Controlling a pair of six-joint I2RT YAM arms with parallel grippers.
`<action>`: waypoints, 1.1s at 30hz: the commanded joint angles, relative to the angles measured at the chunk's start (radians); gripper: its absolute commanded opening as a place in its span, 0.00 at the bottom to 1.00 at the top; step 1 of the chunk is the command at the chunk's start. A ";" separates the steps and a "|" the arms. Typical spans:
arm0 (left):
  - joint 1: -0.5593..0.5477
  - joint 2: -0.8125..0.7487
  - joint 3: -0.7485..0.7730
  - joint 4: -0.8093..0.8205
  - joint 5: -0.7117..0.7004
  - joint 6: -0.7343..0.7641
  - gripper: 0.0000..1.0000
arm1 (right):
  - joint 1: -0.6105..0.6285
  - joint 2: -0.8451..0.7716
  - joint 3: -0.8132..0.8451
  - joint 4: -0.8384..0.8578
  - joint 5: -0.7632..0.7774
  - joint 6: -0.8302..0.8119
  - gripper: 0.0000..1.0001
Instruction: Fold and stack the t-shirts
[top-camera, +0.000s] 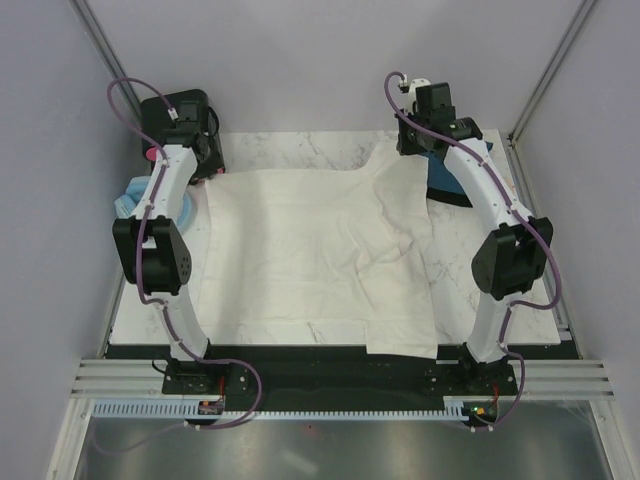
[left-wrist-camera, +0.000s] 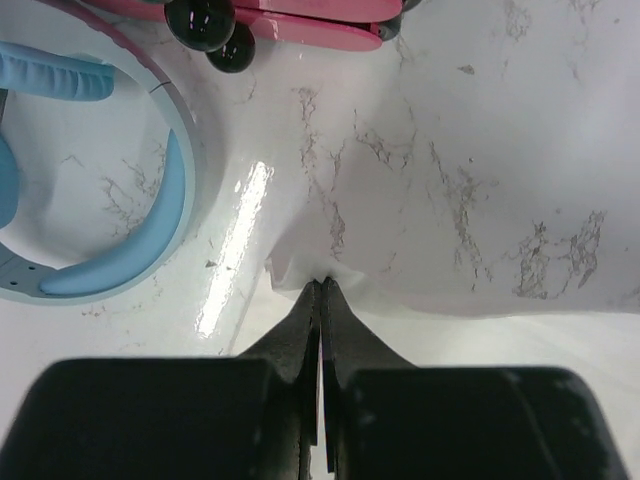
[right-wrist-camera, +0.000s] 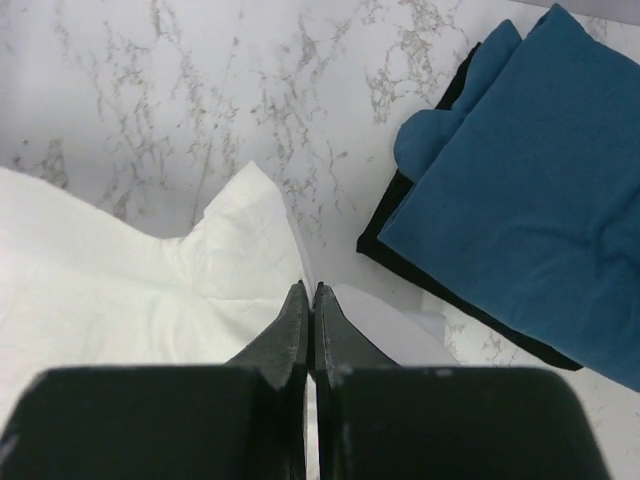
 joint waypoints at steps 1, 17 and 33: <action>-0.001 -0.123 -0.060 0.028 0.056 0.035 0.02 | 0.039 -0.123 -0.074 0.013 -0.046 -0.040 0.00; -0.039 -0.285 -0.247 -0.066 0.080 0.041 0.02 | 0.148 -0.228 -0.251 -0.158 0.001 -0.016 0.00; -0.044 -0.321 -0.292 -0.099 0.091 0.066 0.02 | 0.202 -0.288 -0.360 -0.223 -0.037 0.051 0.00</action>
